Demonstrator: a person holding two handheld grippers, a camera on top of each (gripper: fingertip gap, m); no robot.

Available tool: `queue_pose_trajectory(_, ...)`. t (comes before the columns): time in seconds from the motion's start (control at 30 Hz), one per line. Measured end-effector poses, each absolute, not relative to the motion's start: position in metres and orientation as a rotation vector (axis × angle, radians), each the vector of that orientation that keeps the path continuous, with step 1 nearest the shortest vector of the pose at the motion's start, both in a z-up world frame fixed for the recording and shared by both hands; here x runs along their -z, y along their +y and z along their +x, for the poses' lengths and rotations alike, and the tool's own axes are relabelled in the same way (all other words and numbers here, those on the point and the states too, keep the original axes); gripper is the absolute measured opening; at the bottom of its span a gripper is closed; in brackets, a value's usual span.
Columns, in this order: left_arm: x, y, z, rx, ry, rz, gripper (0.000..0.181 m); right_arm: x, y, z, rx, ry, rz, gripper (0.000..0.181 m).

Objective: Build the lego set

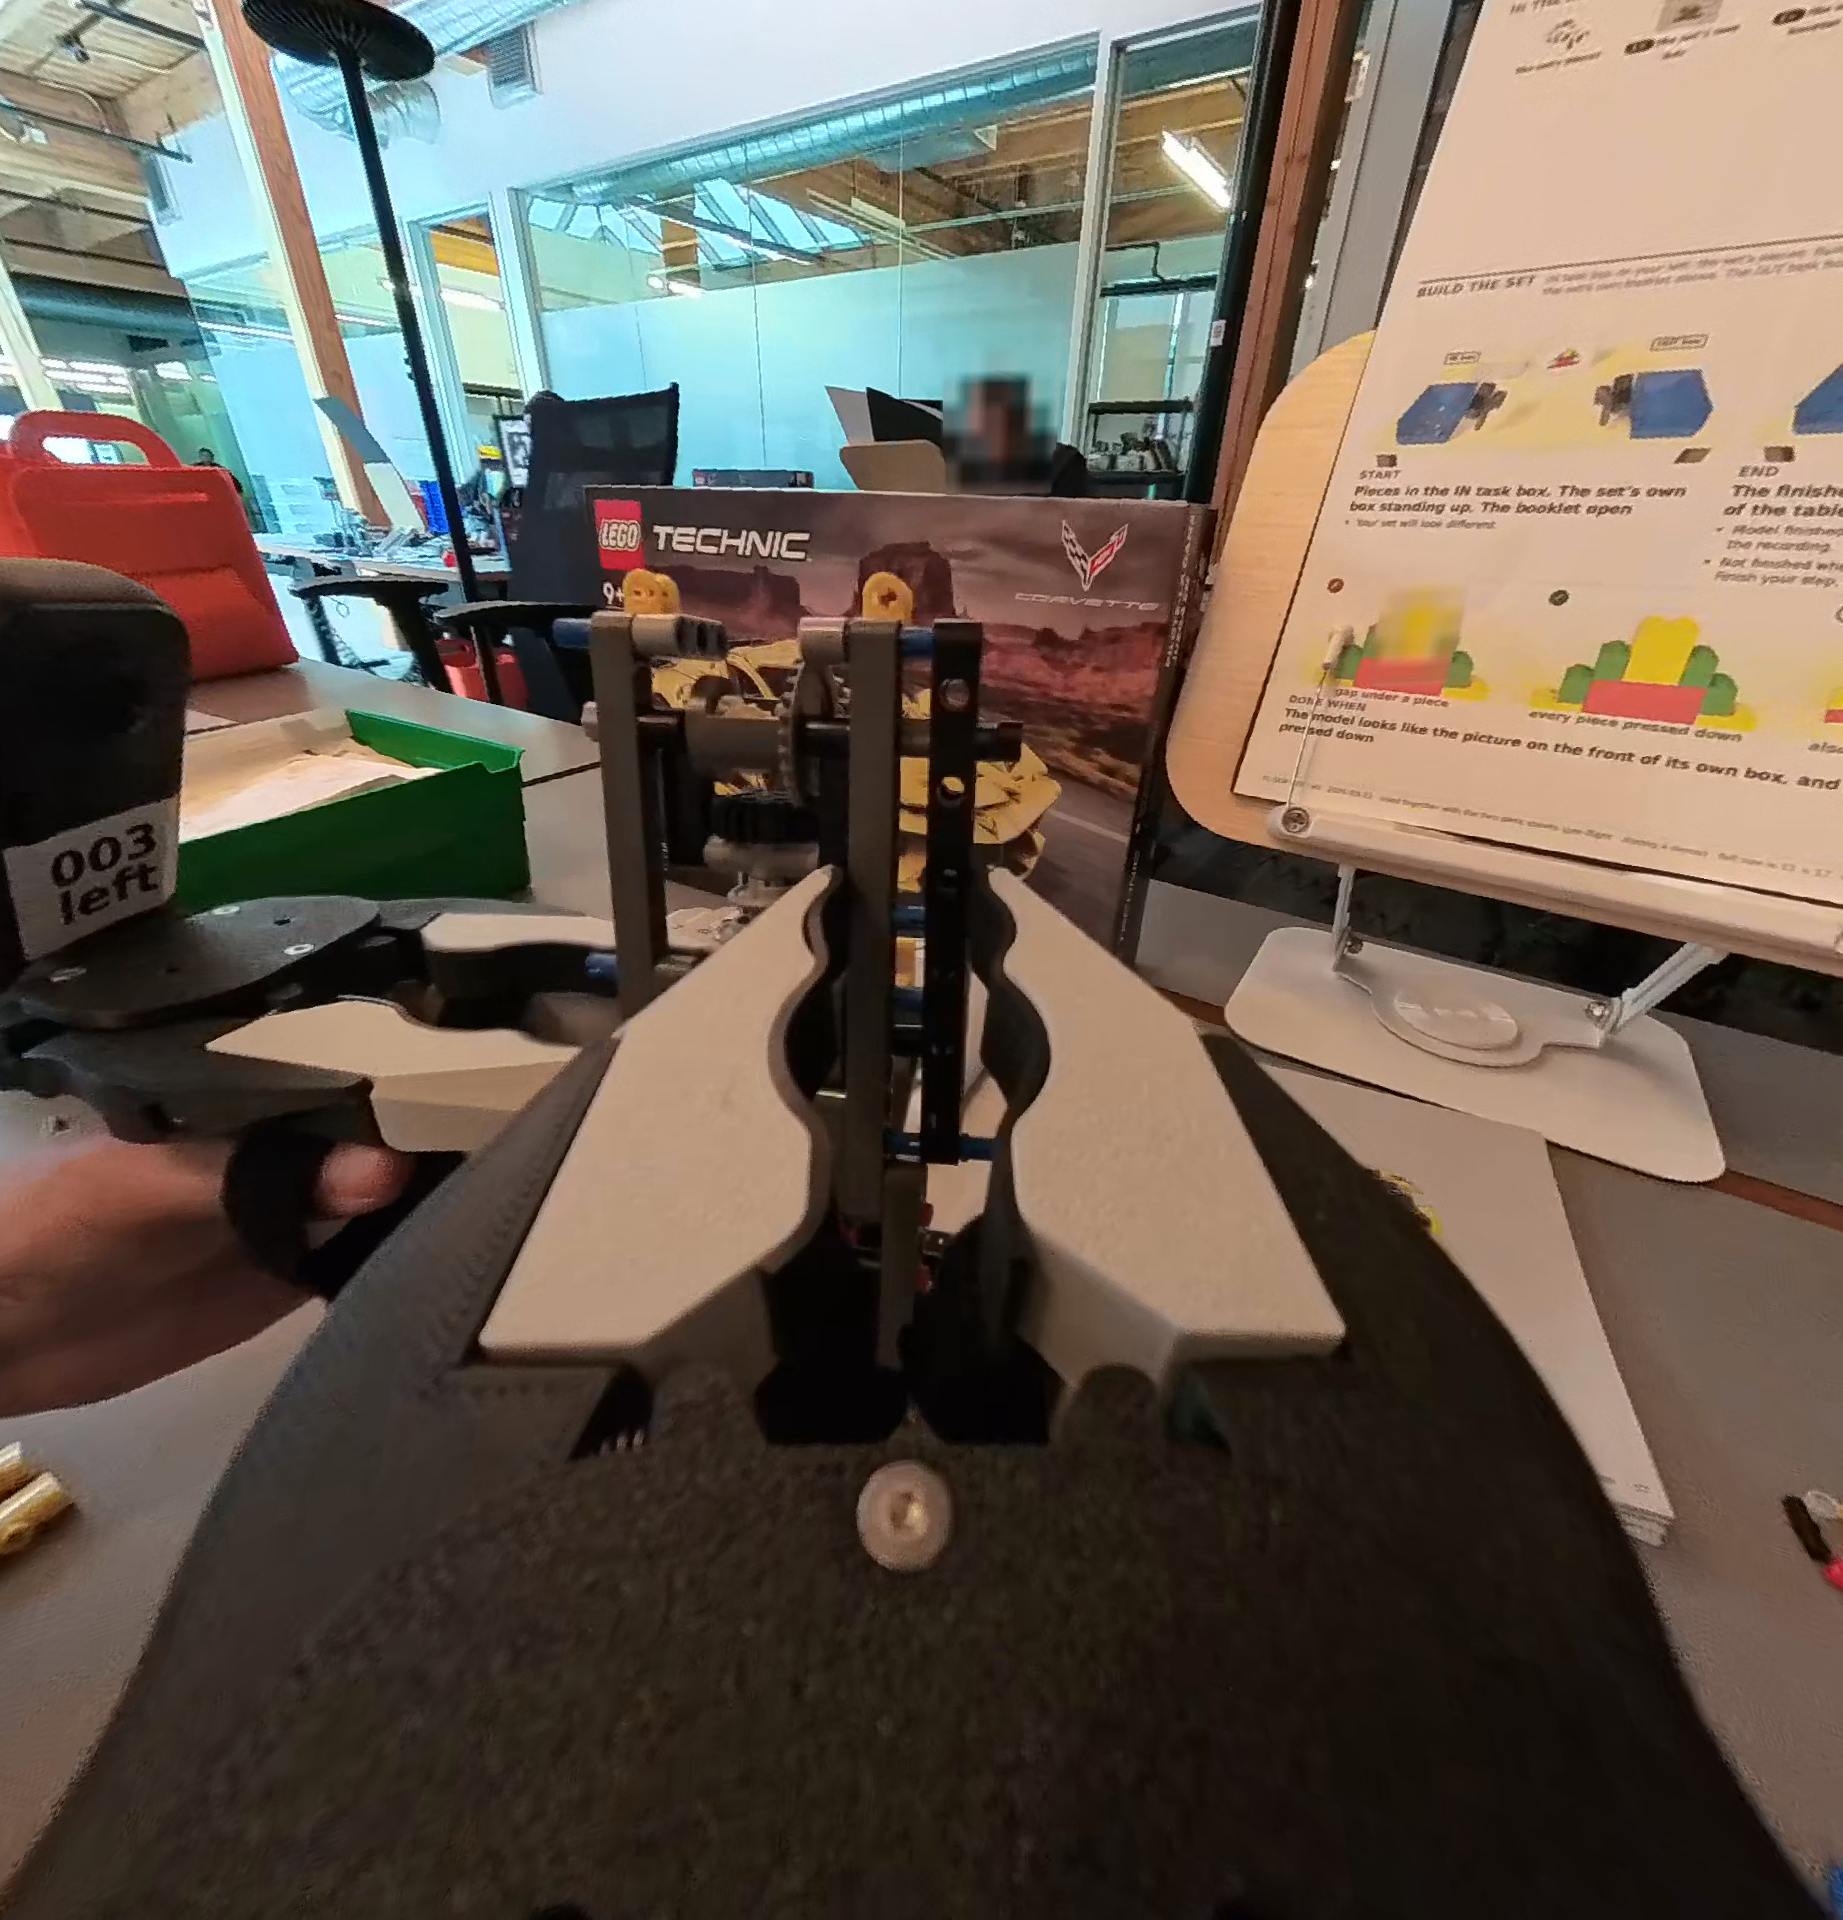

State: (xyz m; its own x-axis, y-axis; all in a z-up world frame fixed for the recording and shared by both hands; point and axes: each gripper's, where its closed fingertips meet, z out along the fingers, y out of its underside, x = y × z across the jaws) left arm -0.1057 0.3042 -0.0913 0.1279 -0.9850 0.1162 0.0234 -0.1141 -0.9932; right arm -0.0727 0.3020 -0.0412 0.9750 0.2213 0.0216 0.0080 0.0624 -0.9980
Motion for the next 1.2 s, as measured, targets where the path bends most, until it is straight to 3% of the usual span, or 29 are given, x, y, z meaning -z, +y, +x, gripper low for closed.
queue_pose_trajectory(0.07, 0.091, 0.303, -0.106, 1.204, 1.038, -1.337, 0.051, 0.042, 0.304, -0.072, -0.185, -0.184, -1.508, 0.022)
queue_pose_trajectory(0.2, 0.091, 0.303, -0.105, 1.196, 1.004, -1.341, 0.05, 0.042, 0.304, -0.07, -0.188, -0.174, -1.501, 0.022)
queue_pose_trajectory(0.33, 0.091, 0.305, -0.108, 1.183, 0.978, -1.369, 0.05, 0.047, 0.304, -0.067, -0.14, -0.143, -1.525, 0.037)
queue_pose_trajectory(0.73, 0.092, 0.298, -0.106, 1.144, 0.984, -1.355, 0.05, 0.058, 0.311, -0.076, -0.172, -0.153, -1.592, 0.023)
queue_pose_trajectory(1.2, 0.09, 0.295, -0.108, 1.066, 0.984, -1.364, 0.048, 0.057, 0.307, -0.077, -0.087, -0.204, -1.565, 0.022)
